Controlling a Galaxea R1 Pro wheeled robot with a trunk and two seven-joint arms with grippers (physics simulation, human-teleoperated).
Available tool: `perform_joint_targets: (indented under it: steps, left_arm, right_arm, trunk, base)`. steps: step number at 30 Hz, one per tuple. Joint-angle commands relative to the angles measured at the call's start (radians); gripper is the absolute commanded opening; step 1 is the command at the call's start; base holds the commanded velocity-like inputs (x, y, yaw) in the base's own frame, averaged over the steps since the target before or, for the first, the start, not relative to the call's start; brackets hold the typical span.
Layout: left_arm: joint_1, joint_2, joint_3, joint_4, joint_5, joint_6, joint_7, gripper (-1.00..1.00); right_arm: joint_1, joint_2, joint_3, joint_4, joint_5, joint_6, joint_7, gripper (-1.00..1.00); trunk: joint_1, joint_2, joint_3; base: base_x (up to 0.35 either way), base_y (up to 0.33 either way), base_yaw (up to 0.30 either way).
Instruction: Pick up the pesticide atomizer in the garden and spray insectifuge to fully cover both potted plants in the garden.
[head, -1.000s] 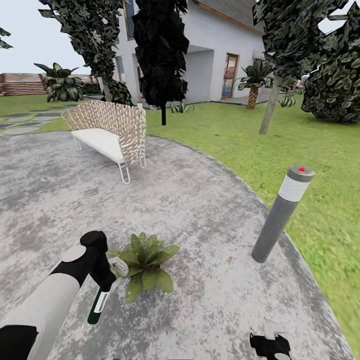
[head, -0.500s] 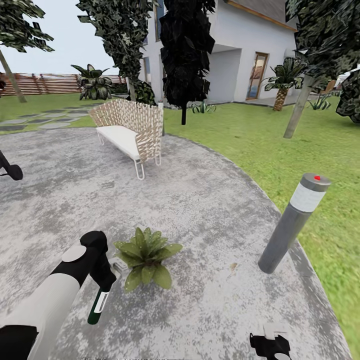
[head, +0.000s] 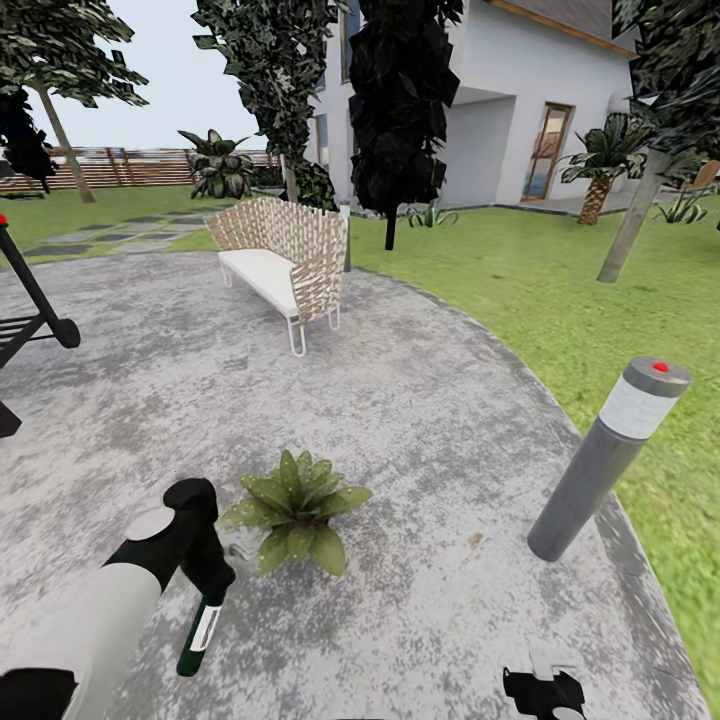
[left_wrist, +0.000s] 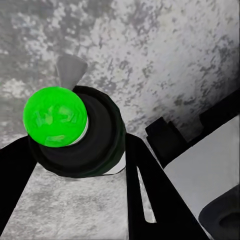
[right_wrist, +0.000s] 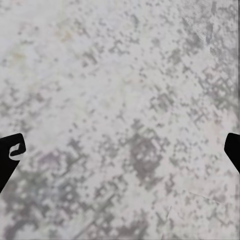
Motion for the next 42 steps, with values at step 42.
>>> perform_joint_targets:
  steps: [42]
  left_arm:
    - [0.089,0.013,0.058,-0.011,-0.005,0.007,0.017,-1.00]
  right_arm:
    - [-0.001,0.003,-0.004,-0.002,0.003,-0.003,-0.002,1.00]
  trunk:
    - [0.000,0.000,-0.001]
  base:
    - [0.083,-0.064,0.068]
